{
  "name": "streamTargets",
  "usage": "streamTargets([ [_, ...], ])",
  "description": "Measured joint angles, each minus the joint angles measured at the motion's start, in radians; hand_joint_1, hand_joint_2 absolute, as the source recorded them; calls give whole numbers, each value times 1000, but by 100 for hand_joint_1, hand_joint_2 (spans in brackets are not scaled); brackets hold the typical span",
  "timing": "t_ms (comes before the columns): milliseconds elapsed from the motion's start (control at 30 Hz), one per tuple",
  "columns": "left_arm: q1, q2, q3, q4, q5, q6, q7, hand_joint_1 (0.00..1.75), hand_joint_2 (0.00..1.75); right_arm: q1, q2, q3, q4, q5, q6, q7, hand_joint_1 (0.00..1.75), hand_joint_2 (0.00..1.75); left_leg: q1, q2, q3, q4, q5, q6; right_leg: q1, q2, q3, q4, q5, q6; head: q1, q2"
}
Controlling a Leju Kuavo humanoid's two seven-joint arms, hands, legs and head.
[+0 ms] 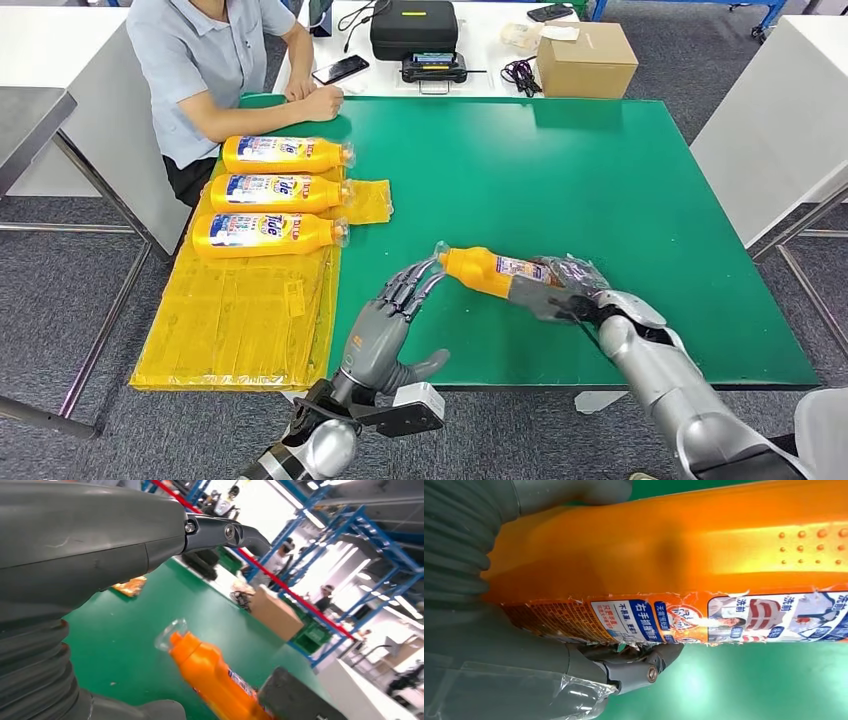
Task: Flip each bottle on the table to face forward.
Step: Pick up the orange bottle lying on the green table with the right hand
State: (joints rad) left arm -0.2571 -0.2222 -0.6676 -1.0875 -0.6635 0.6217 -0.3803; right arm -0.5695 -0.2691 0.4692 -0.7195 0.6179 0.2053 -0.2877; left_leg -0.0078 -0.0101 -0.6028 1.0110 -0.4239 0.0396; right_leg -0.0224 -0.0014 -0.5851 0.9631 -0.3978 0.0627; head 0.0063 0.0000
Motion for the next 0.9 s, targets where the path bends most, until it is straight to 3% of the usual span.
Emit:
streamTargets([
  [133,-14,-5,-14,20,35,7,-26,0,175,-6,-33,-1,7,-119,81,-58,175,175,0,0,2,0,0,0,0,0,2,0,0,0,0,0],
  [400,-25,-13,-31,40,132,17,-65,0,175,3,-61,4,4,-263,93,-73,175,175,0,0,2,0,0,0,0,0,3,0,0,0,0,0],
  [633,-3,-55,14,19,519,59,-219,0,175,103,-46,-17,-115,-410,58,-105,175,175,0,0,1,0,0,0,0,0,2,0,0,0,0,0],
  [900,12,-74,32,15,856,-26,-244,0,175,204,10,-67,-278,-465,30,-110,175,175,0,0,-1,0,0,0,0,0,0,0,0,0,0,0],
])
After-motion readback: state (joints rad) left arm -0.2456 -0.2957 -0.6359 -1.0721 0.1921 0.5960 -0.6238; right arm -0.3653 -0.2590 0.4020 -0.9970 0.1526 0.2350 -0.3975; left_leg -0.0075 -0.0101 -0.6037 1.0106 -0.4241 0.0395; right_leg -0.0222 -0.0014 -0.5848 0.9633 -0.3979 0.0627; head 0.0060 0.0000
